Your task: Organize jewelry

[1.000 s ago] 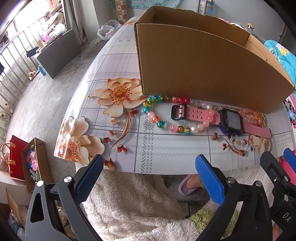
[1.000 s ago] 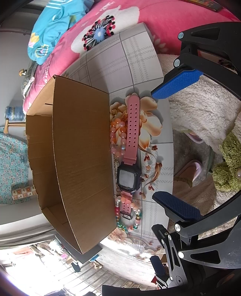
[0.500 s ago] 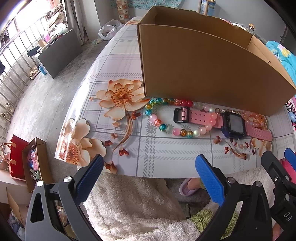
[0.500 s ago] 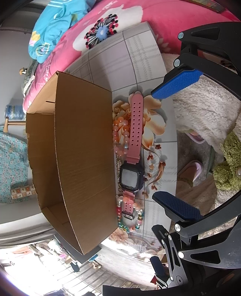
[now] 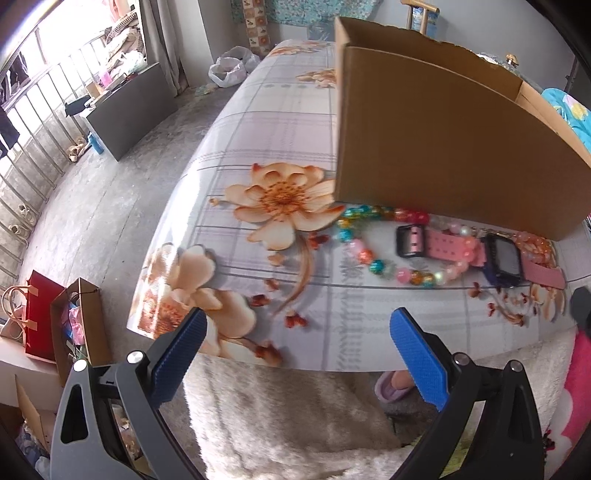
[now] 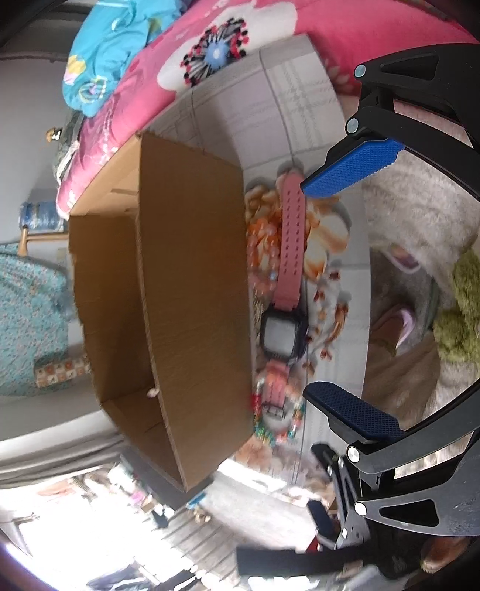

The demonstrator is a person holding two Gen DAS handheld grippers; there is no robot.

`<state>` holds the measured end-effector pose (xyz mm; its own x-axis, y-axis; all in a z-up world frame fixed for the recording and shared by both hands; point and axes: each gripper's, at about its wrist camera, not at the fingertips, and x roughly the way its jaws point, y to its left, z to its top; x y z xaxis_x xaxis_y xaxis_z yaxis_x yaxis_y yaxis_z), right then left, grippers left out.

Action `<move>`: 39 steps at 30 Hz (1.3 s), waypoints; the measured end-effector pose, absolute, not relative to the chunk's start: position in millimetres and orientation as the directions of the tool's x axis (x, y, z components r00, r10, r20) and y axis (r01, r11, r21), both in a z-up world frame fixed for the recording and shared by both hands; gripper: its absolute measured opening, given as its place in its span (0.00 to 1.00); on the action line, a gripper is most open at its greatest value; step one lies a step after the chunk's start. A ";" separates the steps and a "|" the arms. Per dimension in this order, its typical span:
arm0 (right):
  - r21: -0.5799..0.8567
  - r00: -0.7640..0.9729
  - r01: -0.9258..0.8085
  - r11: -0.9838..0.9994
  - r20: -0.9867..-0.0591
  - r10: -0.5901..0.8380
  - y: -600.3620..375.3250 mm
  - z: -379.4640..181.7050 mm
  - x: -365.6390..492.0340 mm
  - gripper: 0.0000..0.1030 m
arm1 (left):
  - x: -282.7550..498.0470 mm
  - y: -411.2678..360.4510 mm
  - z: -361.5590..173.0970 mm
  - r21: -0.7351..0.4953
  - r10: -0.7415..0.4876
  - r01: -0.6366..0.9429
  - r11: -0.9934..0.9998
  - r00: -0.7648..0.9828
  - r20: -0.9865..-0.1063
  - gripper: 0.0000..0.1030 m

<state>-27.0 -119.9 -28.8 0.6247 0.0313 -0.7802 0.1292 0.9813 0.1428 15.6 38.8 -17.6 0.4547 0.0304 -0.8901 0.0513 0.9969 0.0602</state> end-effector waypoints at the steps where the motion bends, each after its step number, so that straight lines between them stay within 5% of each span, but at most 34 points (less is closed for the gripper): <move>1: 0.156 0.635 0.108 0.982 -0.771 0.052 -116.8 -26.9 -26.6 0.91 | 15.3 42.1 -18.0 0.062 0.029 0.056 0.996 0.462 -0.887 0.95; 17: 0.197 0.547 -0.073 0.978 -0.812 0.204 -53.3 -43.8 27.8 0.38 | 38.2 103.9 -11.5 -0.238 -0.298 0.180 0.954 0.554 -0.777 0.95; 22: 0.136 0.521 -0.071 0.988 -0.839 0.153 -45.6 -52.0 37.5 0.22 | 50.2 95.5 -8.4 -0.206 -0.302 0.229 0.951 0.565 -0.768 0.95; 28: 0.073 0.503 -0.058 0.996 -0.859 0.092 -40.7 -58.8 46.0 0.17 | 49.3 82.9 -9.8 -0.134 -0.289 0.291 0.947 0.593 -0.752 0.94; 32: 0.054 0.489 -0.058 0.997 -0.869 0.075 -36.6 -62.5 54.0 0.17 | 48.9 74.1 -9.8 -0.104 -0.304 0.346 0.932 0.594 -0.744 0.83; 39: 0.062 0.474 -0.049 0.997 -0.877 0.078 -34.2 -64.9 65.2 0.15 | 60.2 56.0 -18.2 -0.113 -0.351 0.425 0.898 0.536 -0.768 0.45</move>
<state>65.2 -34.2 -64.9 0.4743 0.0779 -0.8769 -0.0494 0.9969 0.0618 60.1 56.0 -18.2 0.5364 -0.3508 -0.7676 0.4249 0.8981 -0.1135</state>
